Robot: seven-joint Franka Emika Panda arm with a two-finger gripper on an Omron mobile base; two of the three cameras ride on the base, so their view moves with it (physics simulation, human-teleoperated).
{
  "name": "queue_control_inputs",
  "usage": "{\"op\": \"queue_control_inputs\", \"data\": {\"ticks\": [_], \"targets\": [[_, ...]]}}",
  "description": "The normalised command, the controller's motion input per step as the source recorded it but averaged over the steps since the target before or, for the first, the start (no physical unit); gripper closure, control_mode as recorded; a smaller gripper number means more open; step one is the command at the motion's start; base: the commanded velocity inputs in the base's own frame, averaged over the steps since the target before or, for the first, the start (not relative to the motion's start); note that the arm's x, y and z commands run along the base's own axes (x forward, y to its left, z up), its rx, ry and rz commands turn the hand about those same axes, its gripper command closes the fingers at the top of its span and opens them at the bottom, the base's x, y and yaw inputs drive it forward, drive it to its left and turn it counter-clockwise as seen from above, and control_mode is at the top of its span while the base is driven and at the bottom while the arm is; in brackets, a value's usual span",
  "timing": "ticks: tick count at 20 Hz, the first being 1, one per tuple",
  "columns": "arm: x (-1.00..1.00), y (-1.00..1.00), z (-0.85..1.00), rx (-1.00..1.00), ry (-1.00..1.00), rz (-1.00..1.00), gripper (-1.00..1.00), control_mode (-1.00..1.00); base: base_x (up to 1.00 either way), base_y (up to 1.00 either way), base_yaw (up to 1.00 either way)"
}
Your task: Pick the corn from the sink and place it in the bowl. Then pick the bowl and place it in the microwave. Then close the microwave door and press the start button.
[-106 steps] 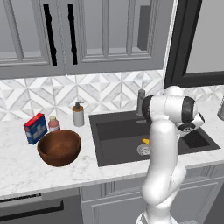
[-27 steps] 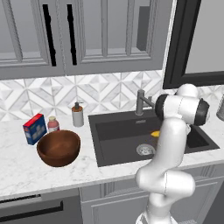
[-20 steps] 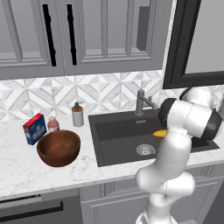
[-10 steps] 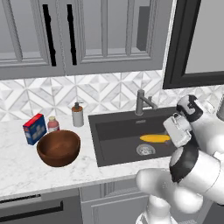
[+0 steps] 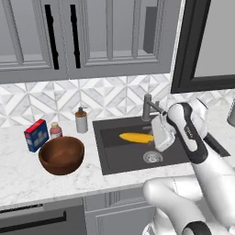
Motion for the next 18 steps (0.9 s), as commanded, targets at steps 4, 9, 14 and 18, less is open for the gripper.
{"op": "queue_control_inputs", "data": {"ticks": [4, 9, 14, 18], "targets": [[0.16, 1.0, 0.39, -0.04, 0.07, 0.0, 1.0, -1.0, 0.0, 0.0, 0.0], [0.48, 1.0, 0.33, -0.03, 0.06, 0.05, 1.0, -1.0, 0.0, 0.0, 0.0], [0.76, 0.98, 0.5, -0.04, 0.06, 0.12, 1.0, -1.0, 0.0, 0.0, 0.0], [0.76, 0.81, 0.13, -0.15, 0.14, 0.13, 1.0, -1.0, 0.0, 0.0, 0.0]]}}
